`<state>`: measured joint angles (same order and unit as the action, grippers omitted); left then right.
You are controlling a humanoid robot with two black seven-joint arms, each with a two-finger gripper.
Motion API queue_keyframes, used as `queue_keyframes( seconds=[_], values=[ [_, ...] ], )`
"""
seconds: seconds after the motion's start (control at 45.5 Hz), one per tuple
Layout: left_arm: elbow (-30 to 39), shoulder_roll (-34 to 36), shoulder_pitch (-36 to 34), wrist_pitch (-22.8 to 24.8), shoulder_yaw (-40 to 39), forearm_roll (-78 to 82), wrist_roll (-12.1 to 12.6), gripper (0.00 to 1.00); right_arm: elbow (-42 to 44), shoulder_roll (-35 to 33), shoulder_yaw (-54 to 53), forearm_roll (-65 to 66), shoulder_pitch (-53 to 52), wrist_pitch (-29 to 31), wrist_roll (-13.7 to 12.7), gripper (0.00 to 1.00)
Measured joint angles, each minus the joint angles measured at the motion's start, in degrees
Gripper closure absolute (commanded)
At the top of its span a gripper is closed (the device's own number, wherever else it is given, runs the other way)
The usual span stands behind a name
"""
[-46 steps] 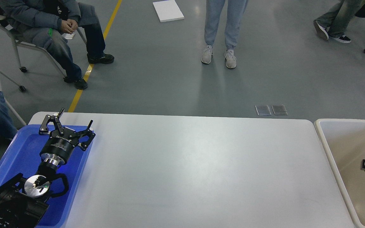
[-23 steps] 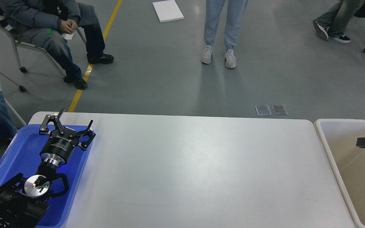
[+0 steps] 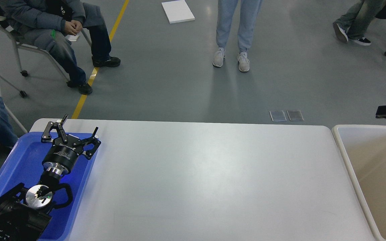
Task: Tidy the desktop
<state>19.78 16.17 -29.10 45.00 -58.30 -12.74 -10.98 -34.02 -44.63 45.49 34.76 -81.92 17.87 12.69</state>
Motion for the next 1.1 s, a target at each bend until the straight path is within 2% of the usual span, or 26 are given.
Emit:
queue_keyframes(
  seconds=[0.22,0.395,0.659,0.813,1.098],
  values=[
    [0.0,0.0,0.0,0.0,0.01,0.0,0.03,0.0,-4.75,-2.02,-3.75,0.01,-7.85,0.11,0.09,0.0],
    [0.0,0.0,0.0,0.0,0.01,-0.02,0.02,0.0,-7.62,-3.52,-14.43,-0.03,-9.1,-0.1,0.12,0.0],
    [0.0,0.0,0.01,0.0,-0.01,0.0,-0.02,0.0,-8.81,-1.95,-44.03,-0.1,0.73,-0.9,0.24,0.0],
    [0.0,0.0,0.01,0.0,-0.02,0.0,-0.02,0.0,-8.92,2.81,-65.35,-0.06,10.01,-2.59,0.42,0.0],
    [0.0,-0.01,0.0,0.0,-0.04,0.0,-0.02,0.0,-9.3,11.98,-89.53,-0.05,20.68,-3.72,1.45,0.0]
  ],
)
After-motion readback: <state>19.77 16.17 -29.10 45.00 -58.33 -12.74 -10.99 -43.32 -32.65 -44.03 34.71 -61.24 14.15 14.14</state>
